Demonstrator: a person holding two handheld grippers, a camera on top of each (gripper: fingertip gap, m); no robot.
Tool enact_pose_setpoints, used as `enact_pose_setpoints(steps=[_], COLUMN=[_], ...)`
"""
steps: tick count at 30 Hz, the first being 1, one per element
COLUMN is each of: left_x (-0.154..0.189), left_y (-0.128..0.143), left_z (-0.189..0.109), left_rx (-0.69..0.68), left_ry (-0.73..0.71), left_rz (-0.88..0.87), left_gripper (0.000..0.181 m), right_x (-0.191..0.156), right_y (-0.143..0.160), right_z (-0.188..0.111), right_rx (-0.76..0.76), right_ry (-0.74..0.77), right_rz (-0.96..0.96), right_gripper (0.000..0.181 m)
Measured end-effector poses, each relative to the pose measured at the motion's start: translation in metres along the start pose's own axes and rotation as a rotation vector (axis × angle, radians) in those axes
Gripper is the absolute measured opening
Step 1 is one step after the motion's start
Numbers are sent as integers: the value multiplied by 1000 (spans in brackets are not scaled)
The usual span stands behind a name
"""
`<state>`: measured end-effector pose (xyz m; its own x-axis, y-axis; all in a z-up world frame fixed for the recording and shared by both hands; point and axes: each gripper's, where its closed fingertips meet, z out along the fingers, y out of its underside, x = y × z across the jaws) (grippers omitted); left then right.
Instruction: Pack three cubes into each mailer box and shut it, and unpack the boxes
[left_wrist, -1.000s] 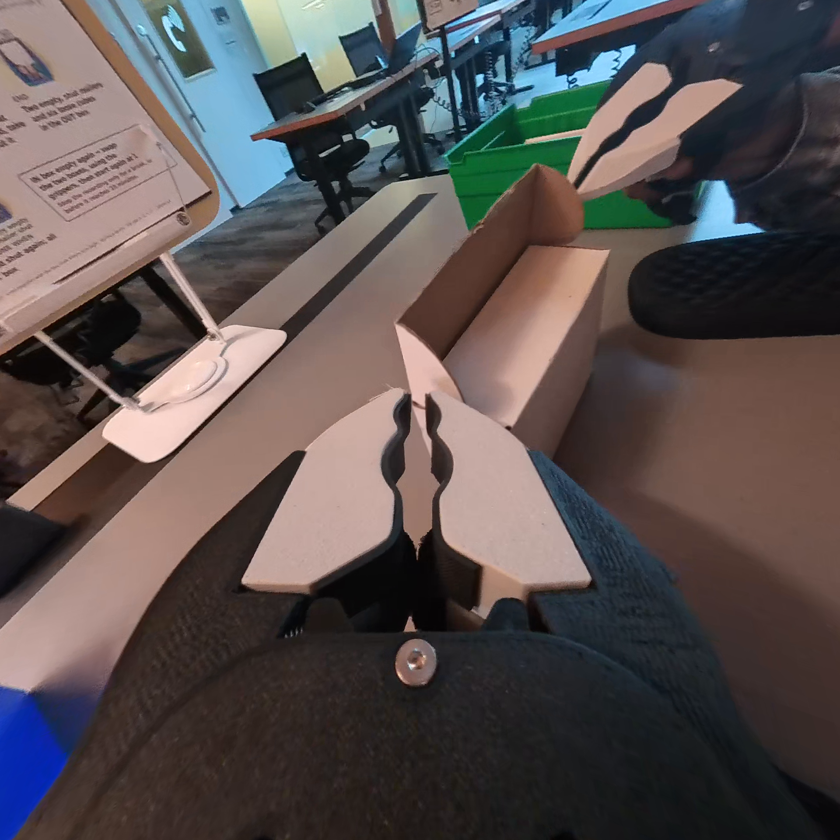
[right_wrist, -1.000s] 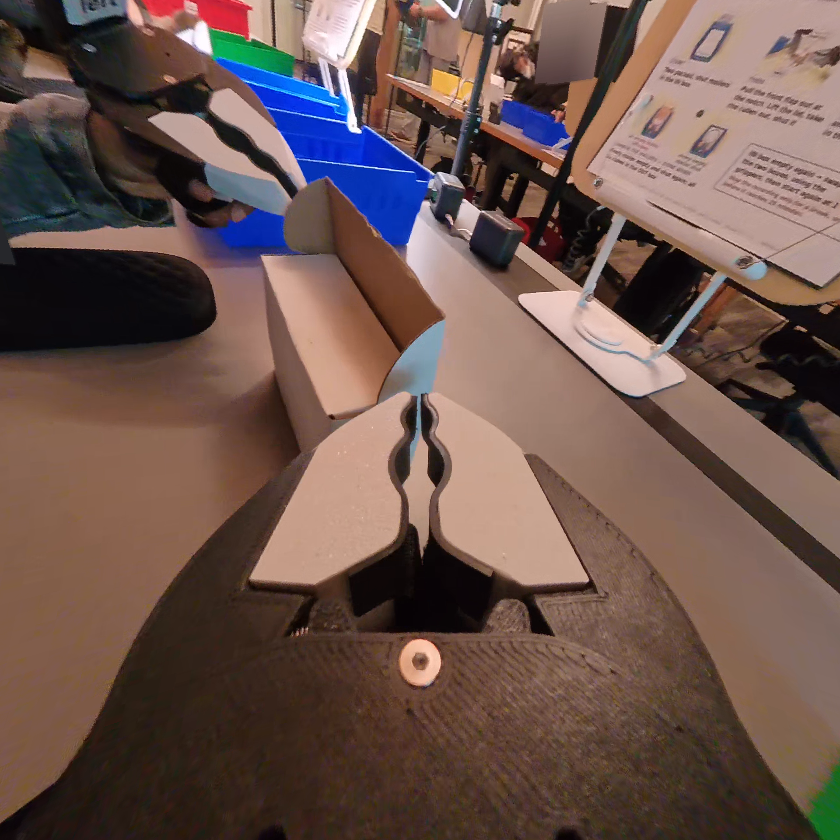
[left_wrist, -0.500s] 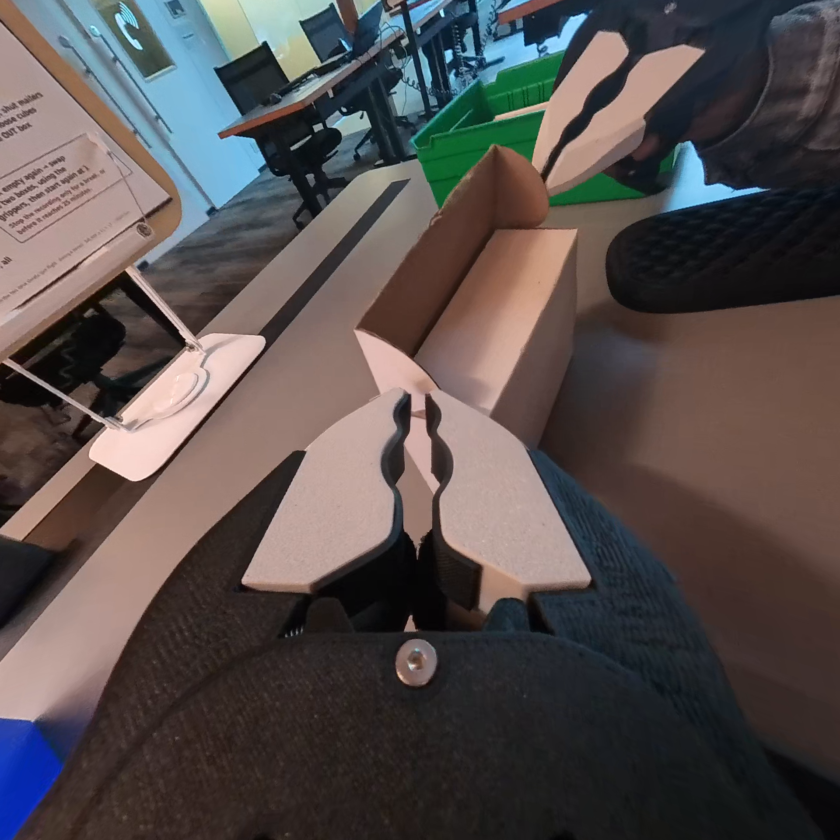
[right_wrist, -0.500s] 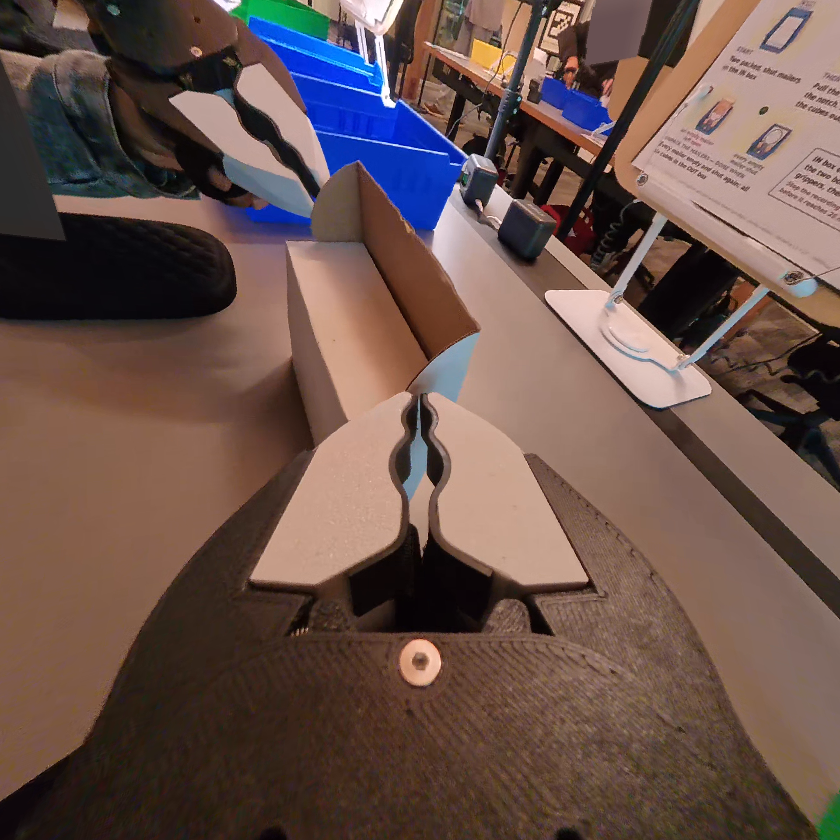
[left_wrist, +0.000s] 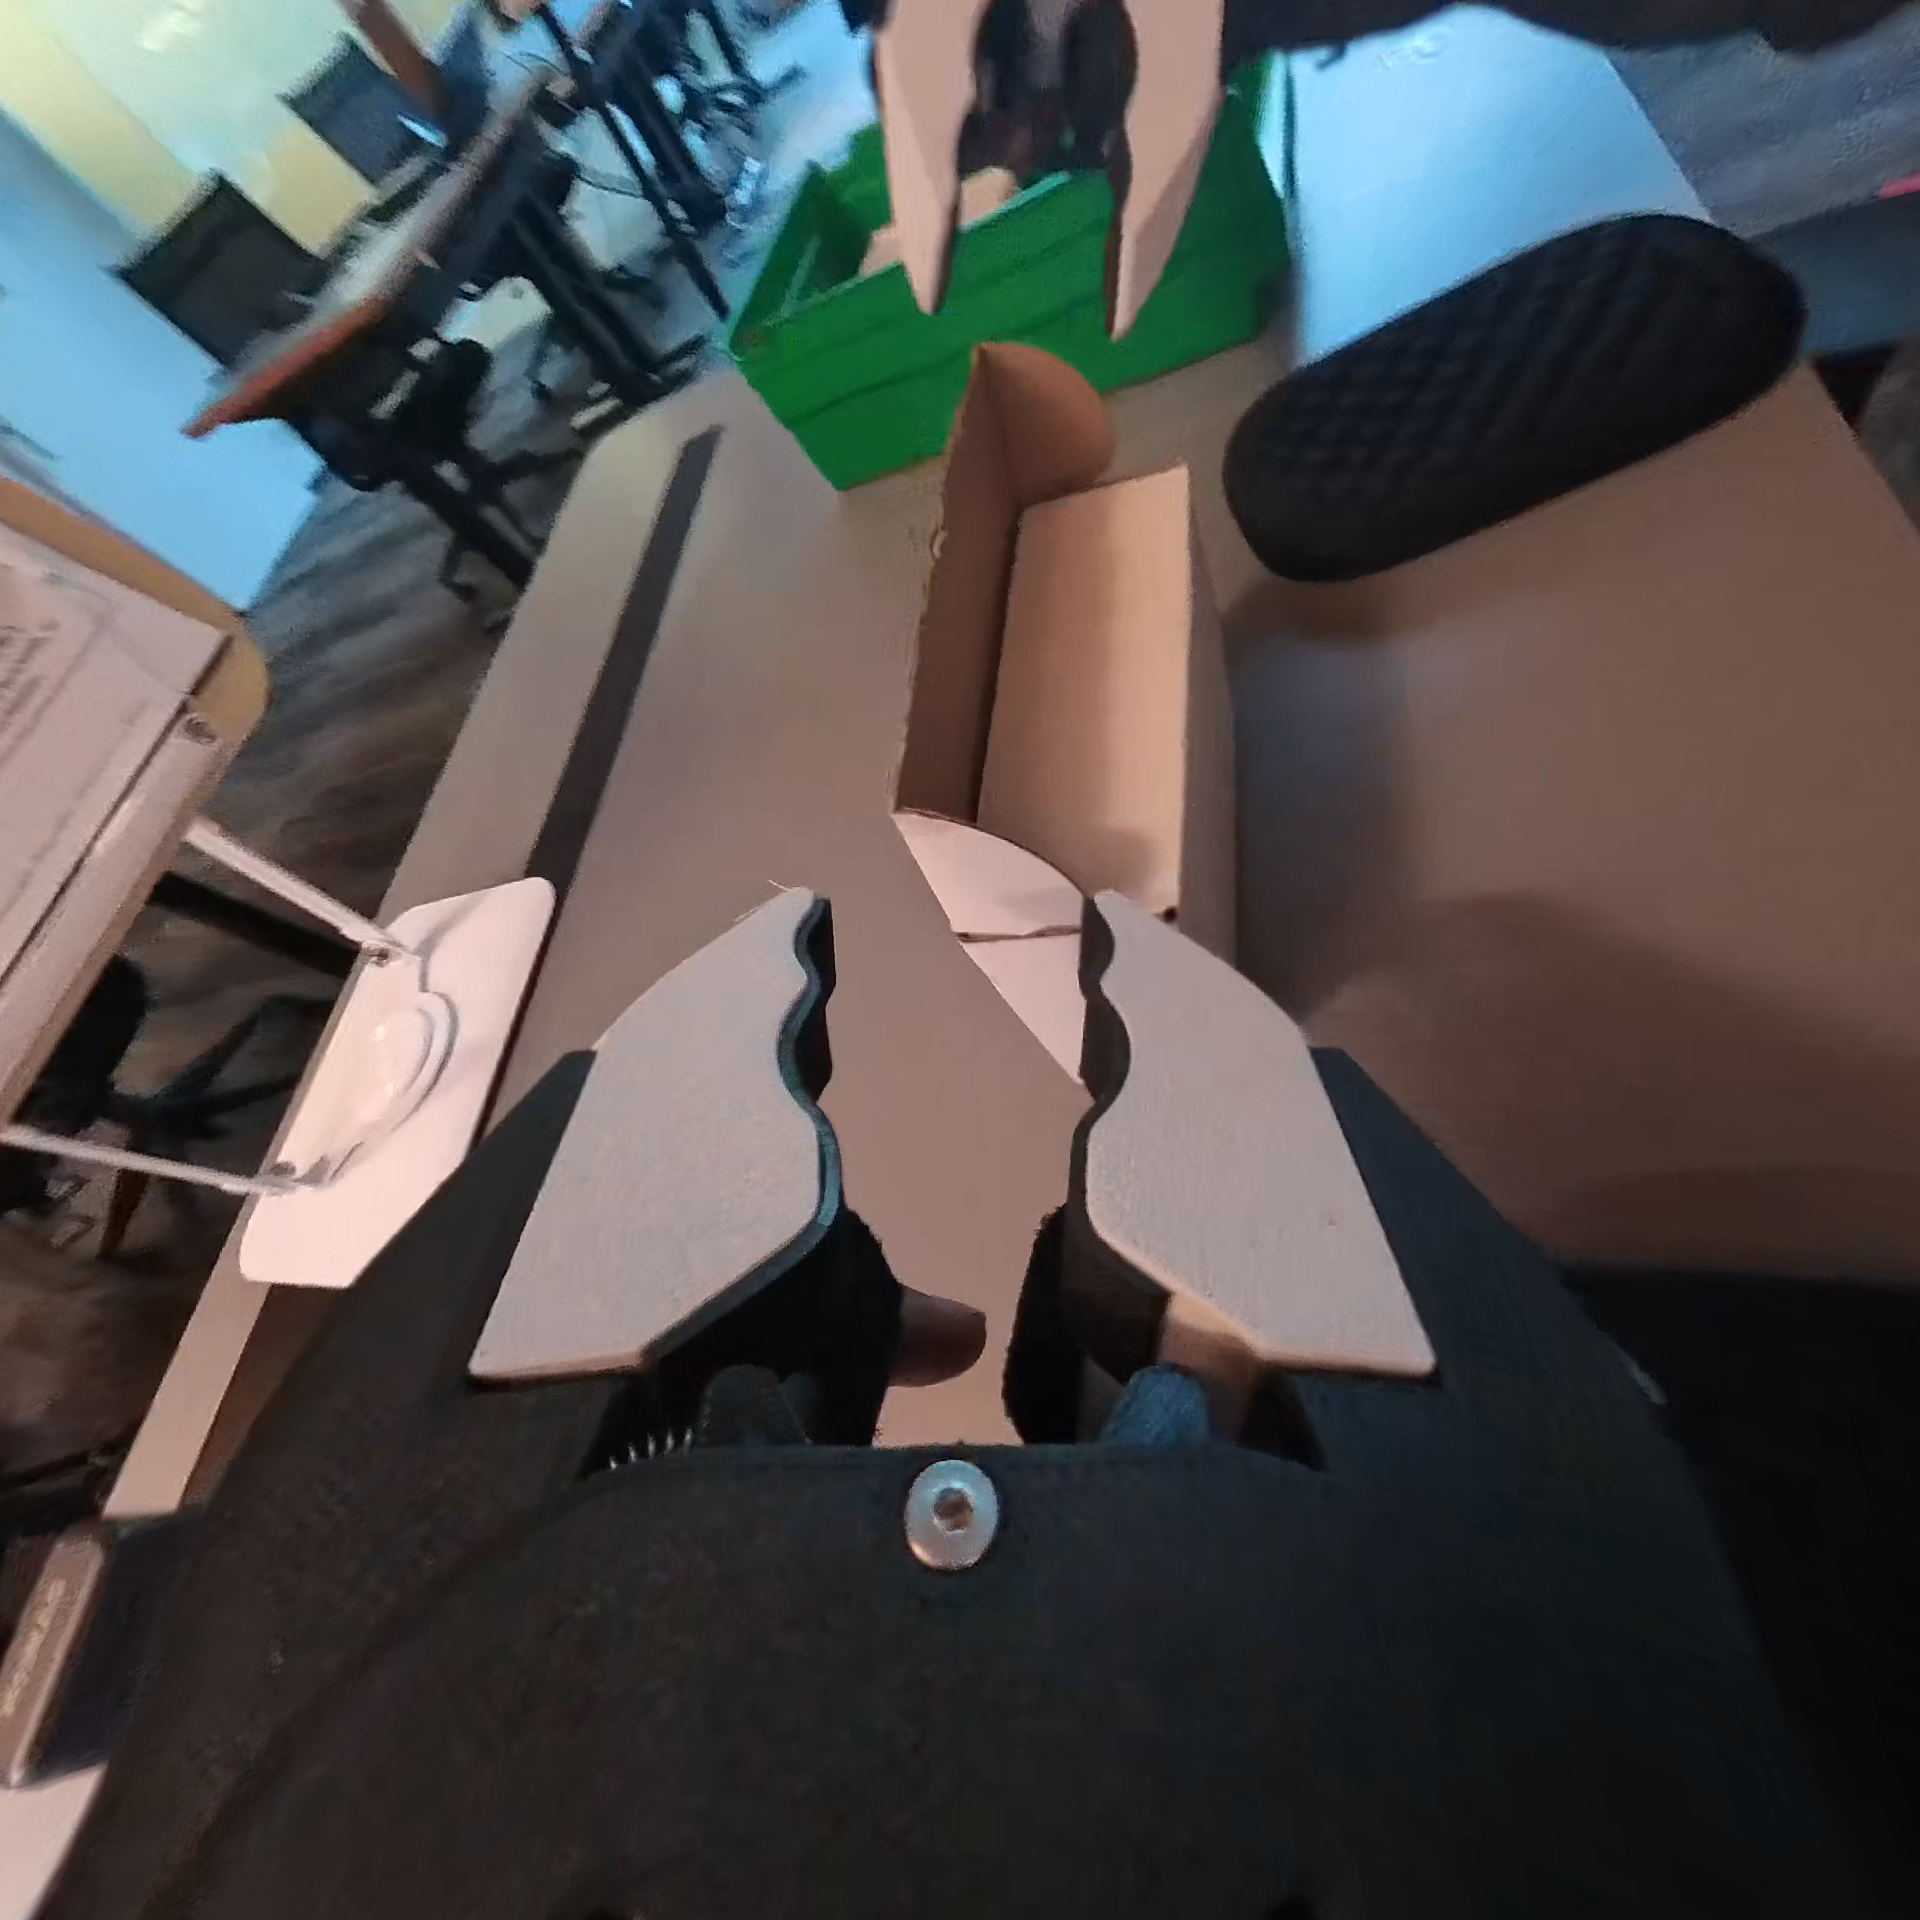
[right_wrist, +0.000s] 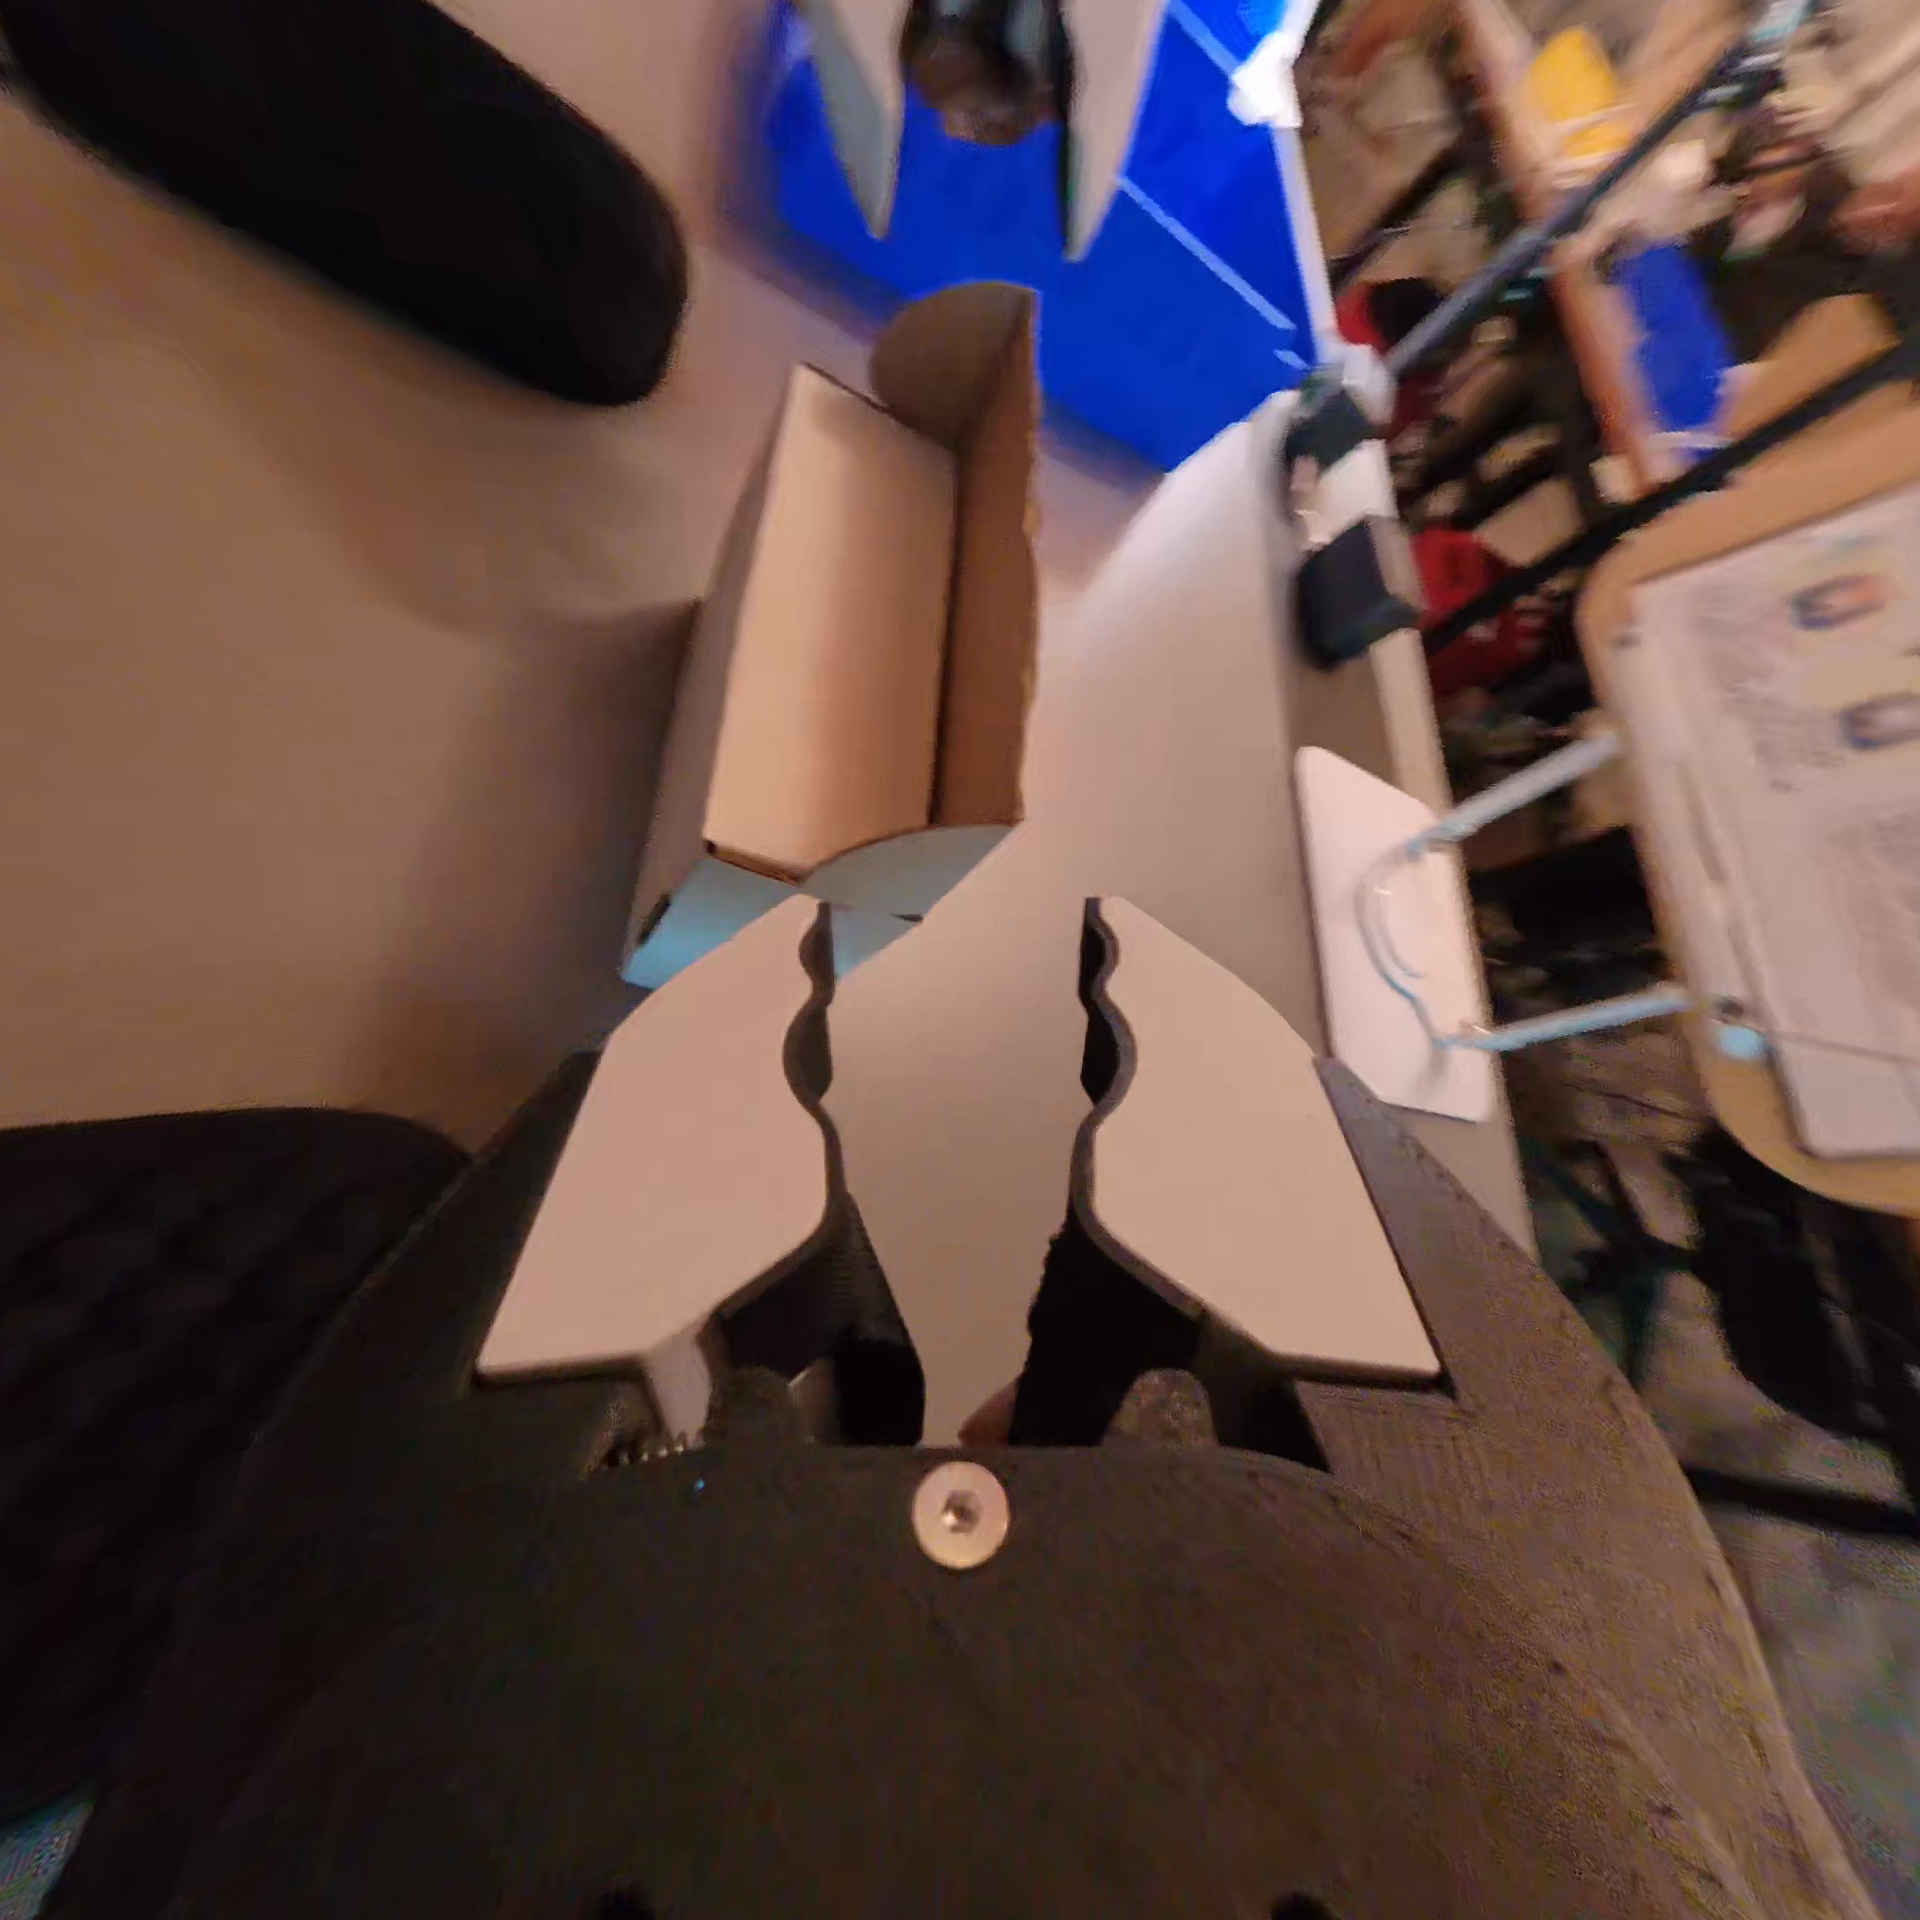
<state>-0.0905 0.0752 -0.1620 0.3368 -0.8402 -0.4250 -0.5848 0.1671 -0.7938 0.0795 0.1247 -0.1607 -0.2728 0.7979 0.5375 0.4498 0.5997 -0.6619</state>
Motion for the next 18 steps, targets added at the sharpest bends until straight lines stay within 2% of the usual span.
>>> enact_pose_setpoints(steps=[4,9,14,18], left_x=[-3,-5,-2,-1], left_y=[-4,-3,-4,-2], left_z=[4,11,16,13], left_rx=[13,43,50,39], left_ry=[141,328,383,392], left_rz=[29,-51,-32,-26], left_gripper=[44,39,33,33], right_x=[-3,-4,-5,-8], right_y=[-4,-12,-9,-8], right_z=[8,14,23,13], right_rx=[-4,86,102,109], right_ry=[-174,-299,-330,-392], right_rz=[8,79,58,104], right_gripper=[54,50,39,45])
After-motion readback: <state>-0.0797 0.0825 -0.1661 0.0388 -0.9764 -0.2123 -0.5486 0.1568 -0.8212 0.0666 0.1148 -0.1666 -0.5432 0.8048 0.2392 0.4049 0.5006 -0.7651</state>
